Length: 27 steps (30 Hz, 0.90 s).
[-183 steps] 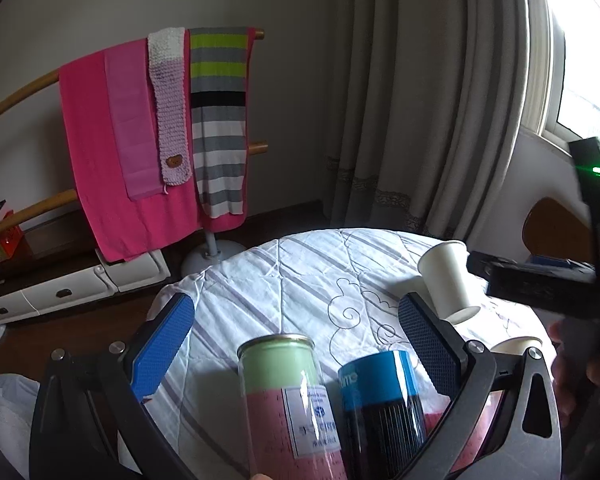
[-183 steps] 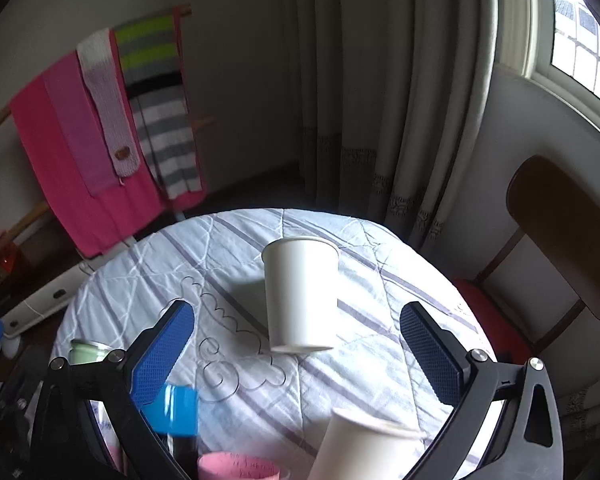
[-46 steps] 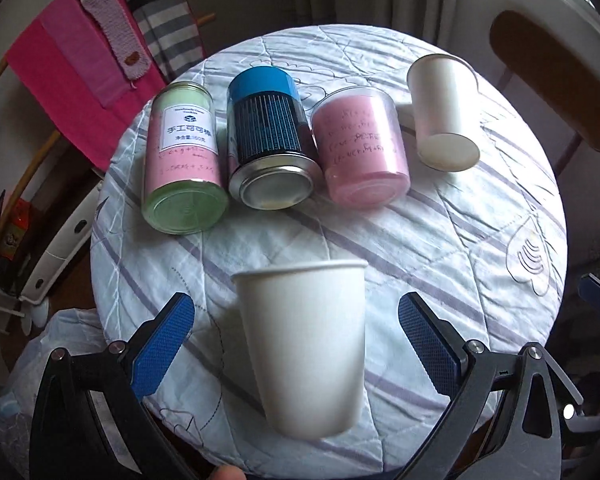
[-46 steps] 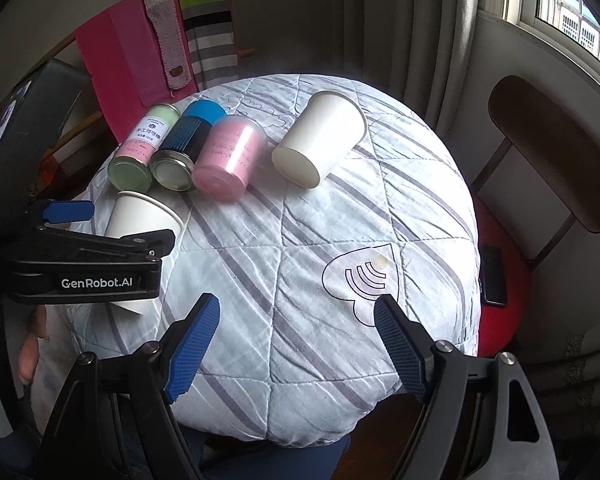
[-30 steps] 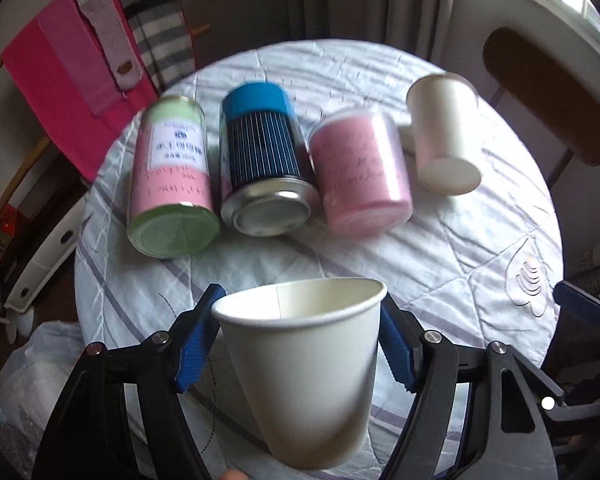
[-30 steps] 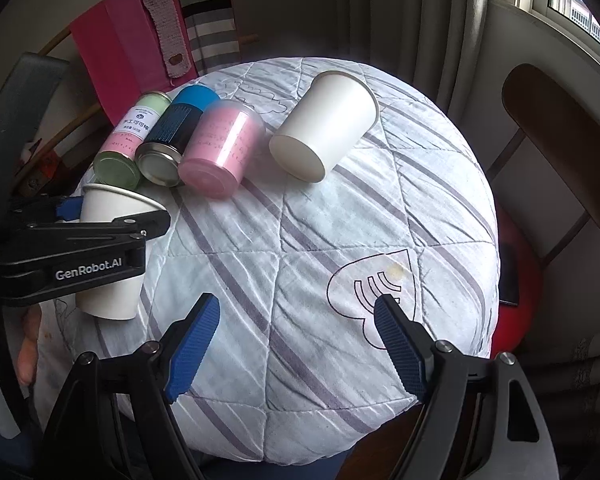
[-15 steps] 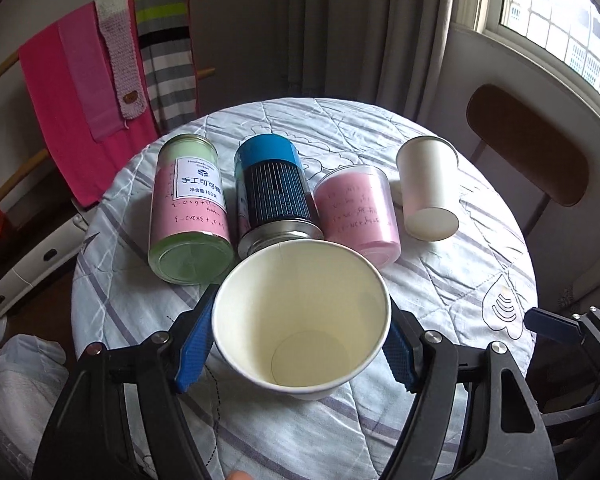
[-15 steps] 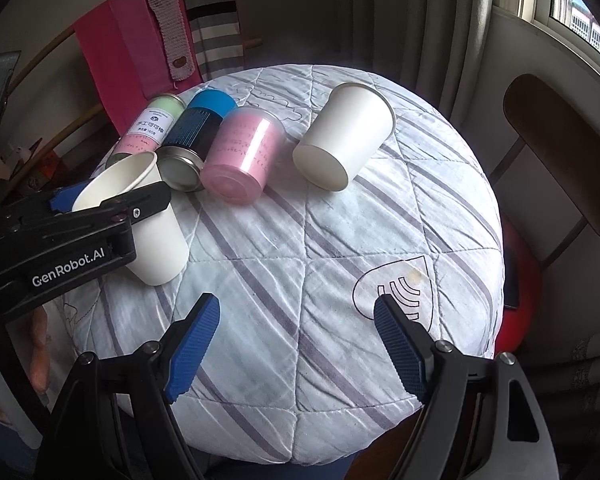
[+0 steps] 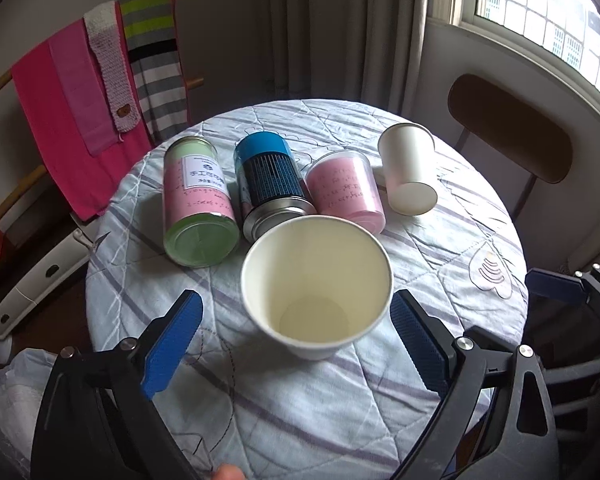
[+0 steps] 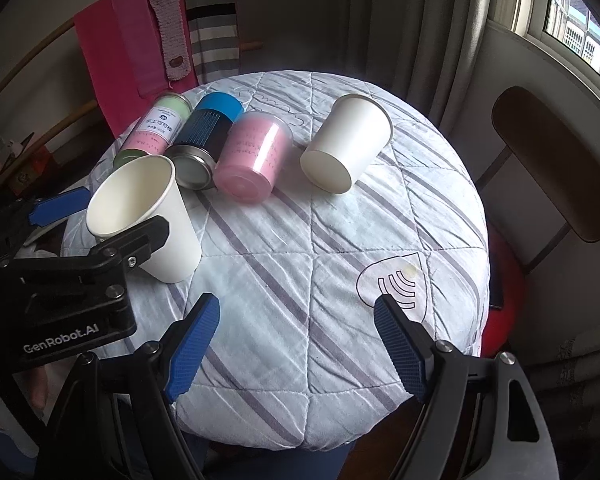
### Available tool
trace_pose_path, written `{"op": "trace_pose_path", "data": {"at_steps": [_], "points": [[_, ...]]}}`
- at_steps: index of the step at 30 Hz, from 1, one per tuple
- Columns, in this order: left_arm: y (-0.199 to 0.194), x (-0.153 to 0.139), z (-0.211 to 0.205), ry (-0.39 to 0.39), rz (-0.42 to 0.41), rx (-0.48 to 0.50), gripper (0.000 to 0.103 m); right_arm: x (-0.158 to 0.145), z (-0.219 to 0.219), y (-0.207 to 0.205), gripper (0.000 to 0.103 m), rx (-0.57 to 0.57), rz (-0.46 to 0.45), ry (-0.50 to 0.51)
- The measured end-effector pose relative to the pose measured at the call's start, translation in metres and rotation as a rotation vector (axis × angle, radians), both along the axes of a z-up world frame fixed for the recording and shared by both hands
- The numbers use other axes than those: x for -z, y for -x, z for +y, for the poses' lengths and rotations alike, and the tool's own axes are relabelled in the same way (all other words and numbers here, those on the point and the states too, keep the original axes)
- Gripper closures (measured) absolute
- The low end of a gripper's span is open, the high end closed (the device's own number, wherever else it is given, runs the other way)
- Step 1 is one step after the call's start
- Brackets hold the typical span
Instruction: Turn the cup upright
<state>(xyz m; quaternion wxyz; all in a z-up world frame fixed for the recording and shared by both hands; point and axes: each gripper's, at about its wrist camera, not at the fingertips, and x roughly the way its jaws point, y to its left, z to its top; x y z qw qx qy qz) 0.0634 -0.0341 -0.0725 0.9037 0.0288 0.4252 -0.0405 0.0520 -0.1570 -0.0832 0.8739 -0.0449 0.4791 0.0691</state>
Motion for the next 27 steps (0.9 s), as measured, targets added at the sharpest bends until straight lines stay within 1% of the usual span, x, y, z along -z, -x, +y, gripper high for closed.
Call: {"op": "trace_pose_path", "data": {"at_steps": [4, 6, 10, 13, 14, 17, 21, 23, 27], "points": [[0.028, -0.02, 0.017, 0.031, -0.066, -0.013, 0.006, -0.014, 0.007, 0.015, 0.022, 0.001, -0.043, 0.006], [0.04, -0.027, 0.022, 0.024, -0.09, -0.011, 0.004, -0.021, 0.013, 0.024, 0.022, 0.004, -0.062, 0.006], [0.066, -0.044, 0.031, 0.004, -0.171, -0.027, 0.004, -0.032, 0.025, 0.04, 0.022, 0.019, -0.102, 0.02], [0.085, -0.057, 0.038, 0.011, -0.231, -0.038, 0.002, -0.043, 0.033, 0.055, 0.022, 0.056, -0.171, 0.056], [0.092, -0.061, 0.041, 0.013, -0.255, -0.043, 0.0, -0.047, 0.036, 0.063, 0.022, 0.072, -0.211, 0.065], [0.107, -0.07, 0.045, 0.022, -0.295, -0.042, 0.0, -0.056, 0.042, 0.082, 0.022, 0.121, -0.31, 0.085], [0.117, -0.073, 0.047, 0.014, -0.278, -0.022, 0.0, -0.062, 0.047, 0.098, 0.022, 0.179, -0.392, 0.104], [0.122, -0.073, 0.049, 0.017, -0.274, -0.02, 0.0, -0.066, 0.046, 0.102, 0.022, 0.197, -0.42, 0.092], [0.128, -0.074, 0.051, 0.043, -0.262, -0.008, 0.0, -0.071, 0.045, 0.109, 0.022, 0.215, -0.425, 0.065]]}}
